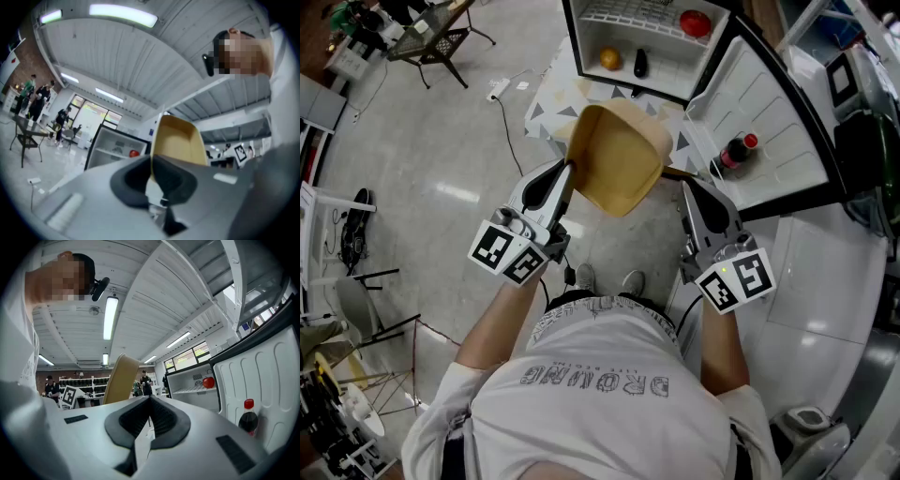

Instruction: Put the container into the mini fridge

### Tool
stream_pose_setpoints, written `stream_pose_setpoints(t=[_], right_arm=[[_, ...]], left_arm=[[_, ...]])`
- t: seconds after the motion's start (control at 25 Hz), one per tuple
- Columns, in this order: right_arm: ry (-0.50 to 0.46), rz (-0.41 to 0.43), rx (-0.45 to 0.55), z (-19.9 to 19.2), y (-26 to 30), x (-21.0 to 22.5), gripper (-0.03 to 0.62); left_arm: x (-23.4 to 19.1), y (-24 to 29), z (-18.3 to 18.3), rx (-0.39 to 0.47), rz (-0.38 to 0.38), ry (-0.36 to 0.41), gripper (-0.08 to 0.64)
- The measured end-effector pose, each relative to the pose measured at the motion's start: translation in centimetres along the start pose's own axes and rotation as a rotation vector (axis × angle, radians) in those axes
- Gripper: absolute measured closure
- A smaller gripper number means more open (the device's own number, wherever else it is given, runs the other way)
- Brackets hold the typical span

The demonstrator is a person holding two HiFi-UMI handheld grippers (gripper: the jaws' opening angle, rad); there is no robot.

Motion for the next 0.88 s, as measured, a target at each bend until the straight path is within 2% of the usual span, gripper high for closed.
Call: stream_pose_setpoints(t=[0.4, 0.72, 0.88], right_arm=[[0.010, 0.019, -0.004, 0.1, -2.1, 0.1, 0.591], [0.016, 0.036, 0.017, 0.4, -4.5, 1.7, 0.591], [0.023, 0.046, 0.016, 0.1, -5.0, 2.2, 0.591]], left_arm=[[2.3, -0.7, -0.4, -0.001, 0.020, 0.009, 0.541], [5.2, 0.4, -1.1, -0.002, 0.023, 0.050, 0.541], [5.5, 0.8, -1.6, 0.002, 0.037, 0.038, 0.541]])
Point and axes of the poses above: the fingertips, and each gripper's own axes: y forward along the fingers, x to its right, z out of its top, the point moved 8 cm from there along -y, backward along the fingers, and after that the axes turned 4 degrees about x, right-handed, at the moved point
